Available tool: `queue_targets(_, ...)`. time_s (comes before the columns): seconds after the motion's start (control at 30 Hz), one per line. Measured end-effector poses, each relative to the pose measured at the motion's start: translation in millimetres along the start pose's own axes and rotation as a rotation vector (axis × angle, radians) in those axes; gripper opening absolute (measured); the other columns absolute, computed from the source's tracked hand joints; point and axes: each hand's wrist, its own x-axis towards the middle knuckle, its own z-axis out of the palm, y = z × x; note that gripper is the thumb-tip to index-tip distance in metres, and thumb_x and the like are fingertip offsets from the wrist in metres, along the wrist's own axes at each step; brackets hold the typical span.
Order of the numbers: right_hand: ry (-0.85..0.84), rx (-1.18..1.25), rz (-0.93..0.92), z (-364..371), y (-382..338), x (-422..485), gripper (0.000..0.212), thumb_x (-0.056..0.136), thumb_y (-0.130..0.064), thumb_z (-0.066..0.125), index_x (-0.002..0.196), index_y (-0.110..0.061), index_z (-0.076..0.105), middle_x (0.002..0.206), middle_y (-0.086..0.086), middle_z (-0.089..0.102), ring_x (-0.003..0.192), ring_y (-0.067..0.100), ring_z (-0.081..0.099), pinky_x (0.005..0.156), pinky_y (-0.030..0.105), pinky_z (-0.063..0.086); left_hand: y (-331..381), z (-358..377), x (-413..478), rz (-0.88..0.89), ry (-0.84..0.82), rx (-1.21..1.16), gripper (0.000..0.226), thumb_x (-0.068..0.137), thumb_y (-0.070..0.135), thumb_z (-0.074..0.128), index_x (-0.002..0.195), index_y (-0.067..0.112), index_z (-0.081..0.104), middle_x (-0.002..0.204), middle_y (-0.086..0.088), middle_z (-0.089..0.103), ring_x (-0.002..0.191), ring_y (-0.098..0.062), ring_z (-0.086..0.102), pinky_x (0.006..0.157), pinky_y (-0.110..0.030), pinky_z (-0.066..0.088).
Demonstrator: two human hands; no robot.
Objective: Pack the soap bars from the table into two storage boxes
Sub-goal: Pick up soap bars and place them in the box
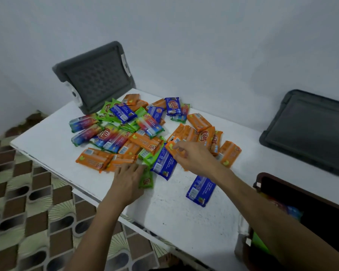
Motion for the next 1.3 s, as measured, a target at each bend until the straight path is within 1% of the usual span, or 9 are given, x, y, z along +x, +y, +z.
queue_targets(0.1, -0.032, 0.044, 0.004, 3, 4, 16, 0.037, 0.098, -0.035, 0.052, 0.133, -0.025, 0.053, 0.129, 0.002, 0.059, 0.097, 0.009, 0.055, 0.061, 0.022, 0.050, -1, -8, -1, 0.017, -0.042, -0.084, 0.076, 0.079, 0.042, 0.066, 0.145, 0.028, 0.031, 0.142, 0.000, 0.042, 0.124, -0.022, 0.036, 0.099, -0.038, 0.028)
queue_targets(0.2, -0.035, 0.088, 0.024, 2, 8, 35, 0.035, 0.098, -0.035, 0.052, 0.131, -0.023, 0.054, 0.127, 0.002, 0.059, 0.101, 0.009, 0.053, 0.057, 0.017, 0.045, -6, -17, -4, 0.027, -0.039, -0.238, 0.083, 0.074, 0.048, 0.065, 0.146, 0.034, 0.026, 0.139, 0.003, 0.042, 0.123, -0.020, 0.038, 0.101, -0.038, 0.031)
queue_targets(0.4, 0.039, 0.080, 0.069, 0, 4, 79, 0.033, 0.095, -0.034, 0.056, 0.126, -0.024, 0.057, 0.113, 0.008, 0.065, 0.097, 0.019, 0.063, 0.079, 0.036, 0.055, -9, -47, -12, 0.058, 0.091, -0.602, 0.078, 0.069, 0.051, 0.059, 0.141, 0.051, 0.028, 0.123, 0.014, 0.042, 0.092, -0.002, 0.056, 0.075, -0.026, 0.051)
queue_targets(0.53, 0.067, 0.099, 0.089, 8, -7, 108, 0.040, 0.095, -0.034, 0.057, 0.131, -0.019, 0.054, 0.118, 0.008, 0.062, 0.101, 0.019, 0.059, 0.074, 0.030, 0.045, -16, -52, -11, 0.025, 0.162, -0.696, 0.065, 0.075, 0.037, 0.067, 0.133, 0.050, 0.040, 0.120, 0.013, 0.041, 0.084, -0.007, 0.063, 0.073, -0.031, 0.053)
queue_targets(0.7, 0.038, 0.370, 0.181, 27, -14, 138, 0.047, 0.091, -0.029, 0.065, 0.133, -0.012, 0.051, 0.124, 0.002, 0.058, 0.099, 0.013, 0.054, 0.078, 0.026, 0.044, -22, -51, -12, -0.037, 0.254, -0.821, 0.048, 0.079, 0.014, 0.071, 0.112, 0.042, 0.050, 0.120, 0.015, 0.042, 0.106, -0.004, 0.054, 0.077, -0.020, 0.052)
queue_targets(0.87, 0.018, 0.542, 0.331, 38, -14, 152, 0.046, 0.087, -0.015, 0.071, 0.127, -0.016, 0.051, 0.120, 0.004, 0.054, 0.107, 0.022, 0.057, 0.092, 0.040, 0.053, -23, -48, -14, -0.128, 0.256, -1.058, 0.038, 0.075, 0.021, 0.065, 0.106, 0.036, 0.048, 0.120, 0.002, 0.049, 0.106, -0.013, 0.060, 0.075, -0.036, 0.057)
queue_targets(1.03, 0.128, 0.803, 0.429, 34, -16, 155, 0.032, 0.089, 0.001, 0.060, 0.115, -0.018, 0.057, 0.122, 0.005, 0.054, 0.104, 0.023, 0.061, 0.087, 0.045, 0.057, -21, -46, -16, -0.171, 0.283, -1.154, 0.031, 0.068, 0.035, 0.066, 0.098, 0.035, 0.060, 0.119, 0.000, 0.048, 0.113, -0.021, 0.053, 0.076, -0.036, 0.057)
queue_targets(1.2, 0.153, 1.167, 0.495, 15, -12, 136, 0.024, 0.095, -0.003, 0.055, 0.115, -0.016, 0.058, 0.118, 0.010, 0.058, 0.103, 0.029, 0.064, 0.079, 0.049, 0.059, -14, -43, -14, -0.226, 0.335, -1.170, 0.032, 0.078, 0.006, 0.071, 0.096, 0.030, 0.061, 0.118, -0.002, 0.051, 0.114, -0.018, 0.053, 0.075, -0.021, 0.053)
queue_targets(1.3, 0.145, 1.297, 0.490, -2, -5, 116, 0.024, 0.097, -0.004, 0.051, 0.119, -0.012, 0.057, 0.117, 0.013, 0.060, 0.102, 0.031, 0.065, 0.079, 0.050, 0.059, -9, -44, -14, -0.216, 0.348, -1.224, 0.026, 0.079, 0.016, 0.069, 0.099, 0.032, 0.062, 0.120, -0.005, 0.055, 0.115, -0.021, 0.056, 0.084, -0.033, 0.054)
